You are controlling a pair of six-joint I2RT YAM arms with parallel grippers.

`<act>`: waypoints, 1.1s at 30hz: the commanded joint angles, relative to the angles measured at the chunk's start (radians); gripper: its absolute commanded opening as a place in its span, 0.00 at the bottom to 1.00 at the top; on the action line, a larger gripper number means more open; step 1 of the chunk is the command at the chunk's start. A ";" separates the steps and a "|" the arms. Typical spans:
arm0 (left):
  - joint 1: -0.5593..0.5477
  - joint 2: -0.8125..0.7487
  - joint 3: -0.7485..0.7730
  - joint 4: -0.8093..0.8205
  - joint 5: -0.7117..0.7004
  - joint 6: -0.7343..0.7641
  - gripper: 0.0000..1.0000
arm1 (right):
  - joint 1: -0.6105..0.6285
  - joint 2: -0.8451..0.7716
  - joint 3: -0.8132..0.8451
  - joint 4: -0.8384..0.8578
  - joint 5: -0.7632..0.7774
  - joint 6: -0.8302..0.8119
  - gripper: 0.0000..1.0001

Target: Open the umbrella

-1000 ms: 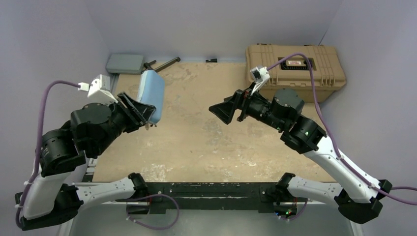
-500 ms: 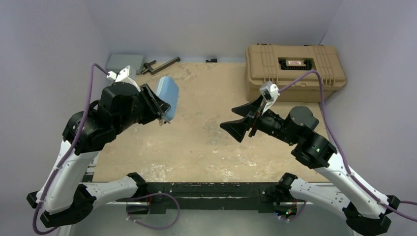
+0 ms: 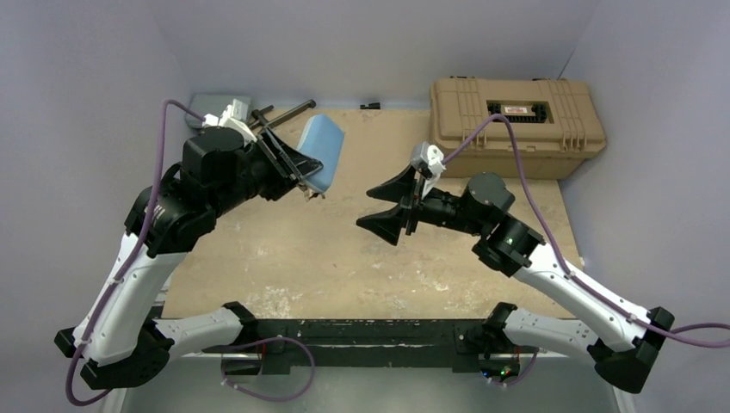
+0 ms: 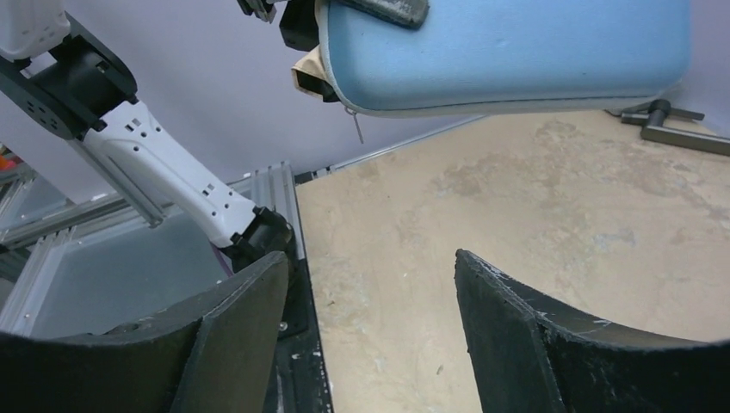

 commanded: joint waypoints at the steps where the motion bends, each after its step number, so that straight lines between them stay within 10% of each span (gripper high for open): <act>1: 0.008 -0.012 -0.012 0.212 0.023 -0.054 0.00 | 0.022 0.044 0.044 0.158 -0.041 -0.031 0.68; 33: -0.027 -0.067 -0.134 0.451 0.064 -0.029 0.00 | 0.071 0.172 0.117 0.273 0.075 -0.043 0.46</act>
